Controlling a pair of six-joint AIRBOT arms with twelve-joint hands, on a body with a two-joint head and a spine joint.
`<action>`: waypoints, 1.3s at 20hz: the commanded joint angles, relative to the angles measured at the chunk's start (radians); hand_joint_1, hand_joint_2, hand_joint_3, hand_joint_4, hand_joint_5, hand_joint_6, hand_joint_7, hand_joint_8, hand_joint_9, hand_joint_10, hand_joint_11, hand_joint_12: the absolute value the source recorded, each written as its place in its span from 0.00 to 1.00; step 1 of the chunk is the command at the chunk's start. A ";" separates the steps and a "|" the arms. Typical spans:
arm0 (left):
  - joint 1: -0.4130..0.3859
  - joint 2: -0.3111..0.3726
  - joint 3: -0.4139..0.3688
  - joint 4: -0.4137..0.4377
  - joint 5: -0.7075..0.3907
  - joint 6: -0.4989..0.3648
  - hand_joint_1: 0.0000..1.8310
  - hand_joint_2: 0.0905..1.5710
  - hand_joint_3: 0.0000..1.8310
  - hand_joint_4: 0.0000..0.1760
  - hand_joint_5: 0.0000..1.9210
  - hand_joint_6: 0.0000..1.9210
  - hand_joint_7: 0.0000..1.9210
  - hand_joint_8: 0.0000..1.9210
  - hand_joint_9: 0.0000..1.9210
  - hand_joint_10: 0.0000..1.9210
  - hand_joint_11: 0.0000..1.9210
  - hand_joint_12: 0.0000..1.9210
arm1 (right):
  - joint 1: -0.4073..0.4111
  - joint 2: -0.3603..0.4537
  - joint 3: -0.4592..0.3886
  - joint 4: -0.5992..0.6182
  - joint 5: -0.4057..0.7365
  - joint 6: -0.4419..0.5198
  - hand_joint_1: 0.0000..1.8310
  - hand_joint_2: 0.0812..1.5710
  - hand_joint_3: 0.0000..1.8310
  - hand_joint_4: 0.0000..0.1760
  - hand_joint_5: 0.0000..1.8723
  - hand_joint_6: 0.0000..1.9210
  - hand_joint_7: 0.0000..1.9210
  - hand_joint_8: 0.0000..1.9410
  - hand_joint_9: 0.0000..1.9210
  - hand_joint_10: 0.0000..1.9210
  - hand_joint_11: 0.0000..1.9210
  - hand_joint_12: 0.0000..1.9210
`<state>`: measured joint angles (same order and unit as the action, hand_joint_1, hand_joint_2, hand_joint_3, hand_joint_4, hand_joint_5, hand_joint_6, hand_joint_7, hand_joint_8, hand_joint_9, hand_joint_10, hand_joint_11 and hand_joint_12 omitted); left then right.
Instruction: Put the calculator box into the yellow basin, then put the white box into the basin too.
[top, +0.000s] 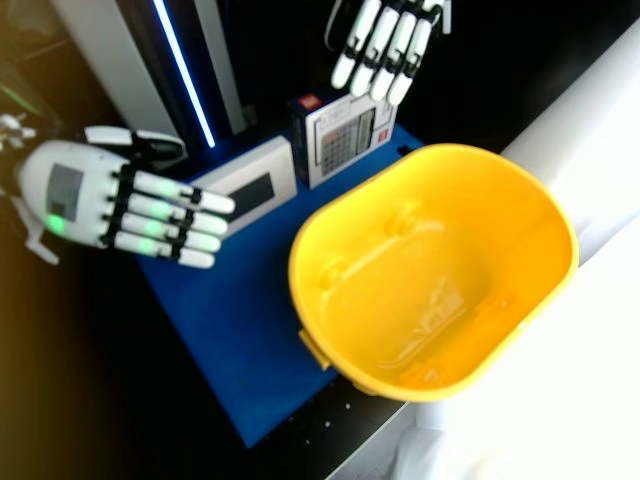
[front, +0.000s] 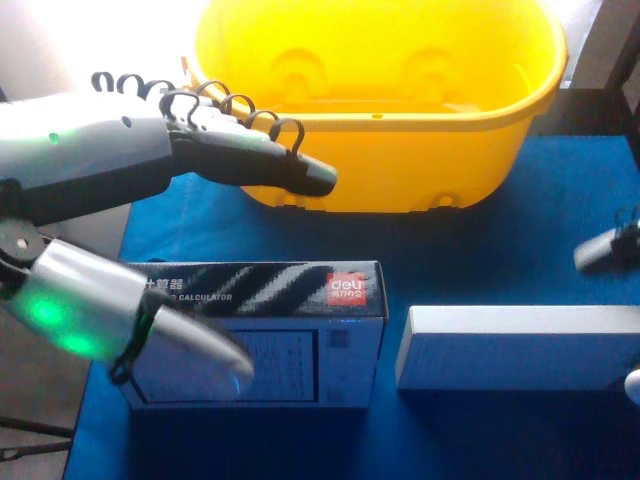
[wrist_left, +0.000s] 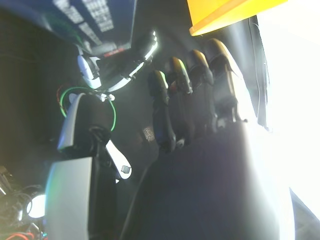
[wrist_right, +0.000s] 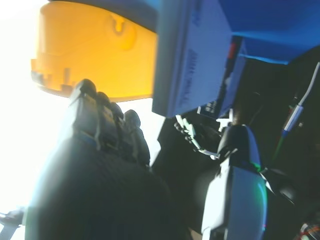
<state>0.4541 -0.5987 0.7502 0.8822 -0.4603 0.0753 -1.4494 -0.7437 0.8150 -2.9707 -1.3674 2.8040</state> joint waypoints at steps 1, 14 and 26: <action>-0.011 -0.008 0.003 -0.039 -0.077 -0.004 0.30 0.44 0.00 0.34 0.14 0.00 0.17 0.01 0.11 0.20 0.00 0.64 | 0.012 0.002 0.003 -0.008 -0.113 0.009 0.37 0.50 0.00 0.00 0.31 0.20 0.31 0.27 0.26 0.39 0.14 0.64; 0.155 -0.130 0.103 -0.165 -0.024 0.041 0.32 0.46 0.00 0.29 0.12 0.00 0.17 0.01 0.17 0.04 0.00 0.67 | 0.129 -0.083 0.108 0.000 0.104 -0.001 0.37 0.45 0.00 0.00 0.32 0.05 0.30 0.22 0.21 0.44 0.08 0.73; 0.260 -0.185 0.156 -0.245 -0.061 0.032 0.74 0.74 0.00 0.00 0.40 0.60 0.42 0.64 0.46 0.72 0.44 0.78 | 0.167 -0.148 0.126 -0.041 0.159 0.023 0.74 0.72 0.00 0.00 0.50 0.56 0.45 0.59 0.40 0.73 0.34 0.81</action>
<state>0.7174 -0.7769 0.9058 0.6407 -0.4782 0.1173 -1.2934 -0.8886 0.9394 -2.9776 -1.1080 2.8246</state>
